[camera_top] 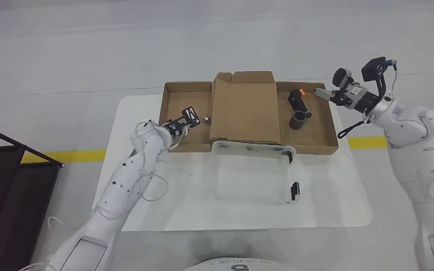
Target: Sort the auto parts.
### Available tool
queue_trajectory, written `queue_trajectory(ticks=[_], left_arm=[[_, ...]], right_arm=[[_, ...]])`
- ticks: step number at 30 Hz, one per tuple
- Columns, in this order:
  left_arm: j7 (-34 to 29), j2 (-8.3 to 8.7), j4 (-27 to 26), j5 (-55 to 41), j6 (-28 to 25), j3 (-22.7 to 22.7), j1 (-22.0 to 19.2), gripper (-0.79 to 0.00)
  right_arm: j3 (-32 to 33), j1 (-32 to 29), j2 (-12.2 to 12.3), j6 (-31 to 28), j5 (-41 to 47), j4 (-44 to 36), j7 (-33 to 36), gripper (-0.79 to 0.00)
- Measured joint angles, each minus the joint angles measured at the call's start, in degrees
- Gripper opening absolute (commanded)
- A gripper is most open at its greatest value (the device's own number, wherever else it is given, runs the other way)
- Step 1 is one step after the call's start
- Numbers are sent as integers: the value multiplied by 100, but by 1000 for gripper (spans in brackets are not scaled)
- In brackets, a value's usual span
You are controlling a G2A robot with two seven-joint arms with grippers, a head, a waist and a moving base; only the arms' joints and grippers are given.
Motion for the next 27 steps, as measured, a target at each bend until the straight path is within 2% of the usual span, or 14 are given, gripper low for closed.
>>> queue_trajectory(ticks=[2,4,5,6,7,14,20,21,24,27], left_arm=[[14,-16,69,11,16,51,-50,-785],[20,-30,107,11,22,88,-95,-705],[15,-34,118,11,22,96,-110,-493],[-10,-37,132,17,22,103,-130,-71],[-42,-40,138,26,25,107,-142,0],[-219,-33,-94,38,270,-19,-63,0],[-198,32,-1070,-385,447,-391,543,0],[-195,36,-1156,-413,447,-416,588,-44],[-196,36,-1092,-395,445,-404,564,-6],[-197,35,-1088,-394,444,-402,562,0]], right_arm=[[0,0,0,0,0,0,0,0],[0,0,0,0,0,0,0,0],[0,0,0,0,0,0,0,0],[0,0,0,0,0,0,0,0],[0,0,0,0,0,0,0,0],[0,0,0,0,0,0,0,0],[0,0,0,0,0,0,0,0],[0,0,0,0,0,0,0,-1],[0,0,0,0,0,0,0,-1],[0,0,0,0,0,0,0,-1]])
